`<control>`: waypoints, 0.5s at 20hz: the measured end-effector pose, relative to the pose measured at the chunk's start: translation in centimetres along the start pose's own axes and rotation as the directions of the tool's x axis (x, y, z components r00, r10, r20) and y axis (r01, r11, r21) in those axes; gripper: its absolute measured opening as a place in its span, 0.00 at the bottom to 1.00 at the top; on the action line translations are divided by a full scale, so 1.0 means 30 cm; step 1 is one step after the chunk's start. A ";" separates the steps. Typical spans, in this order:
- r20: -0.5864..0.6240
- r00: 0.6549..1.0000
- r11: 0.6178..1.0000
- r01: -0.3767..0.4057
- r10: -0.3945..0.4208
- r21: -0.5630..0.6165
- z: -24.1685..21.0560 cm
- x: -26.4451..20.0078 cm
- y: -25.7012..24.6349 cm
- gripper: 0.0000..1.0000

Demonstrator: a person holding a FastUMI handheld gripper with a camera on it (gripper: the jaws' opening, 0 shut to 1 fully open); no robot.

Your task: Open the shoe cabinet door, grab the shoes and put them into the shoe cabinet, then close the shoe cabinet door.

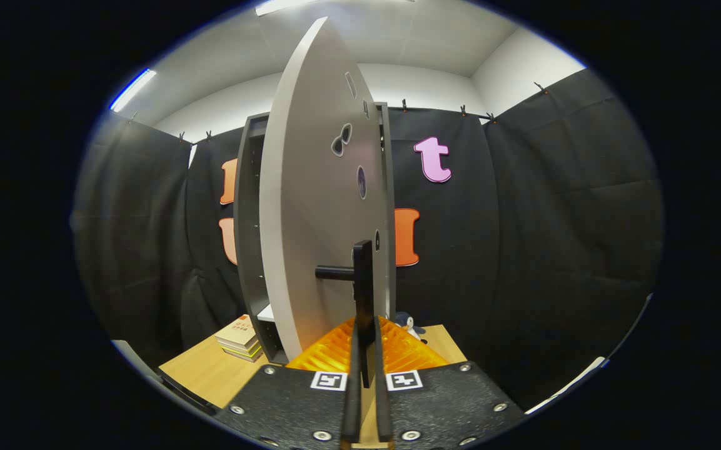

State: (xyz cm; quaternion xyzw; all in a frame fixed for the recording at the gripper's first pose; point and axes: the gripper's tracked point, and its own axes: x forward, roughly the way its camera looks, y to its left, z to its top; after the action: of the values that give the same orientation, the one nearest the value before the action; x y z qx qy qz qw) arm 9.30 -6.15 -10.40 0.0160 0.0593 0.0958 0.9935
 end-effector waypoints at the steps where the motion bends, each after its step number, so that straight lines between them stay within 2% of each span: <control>1: 0.002 1.000 1.000 0.001 -0.001 -0.009 -0.006 0.007 -0.025 0.08; 6: 0.005 1.000 0.999 0.029 -0.029 -0.020 -0.012 0.009 -0.169 0.06; 10: 0.005 1.000 1.000 0.010 -0.010 0.018 -0.012 0.013 -0.221 0.03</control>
State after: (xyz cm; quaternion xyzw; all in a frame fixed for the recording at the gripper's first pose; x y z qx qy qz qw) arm 10.88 -12.57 -11.08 0.0251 0.0577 0.0903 0.9939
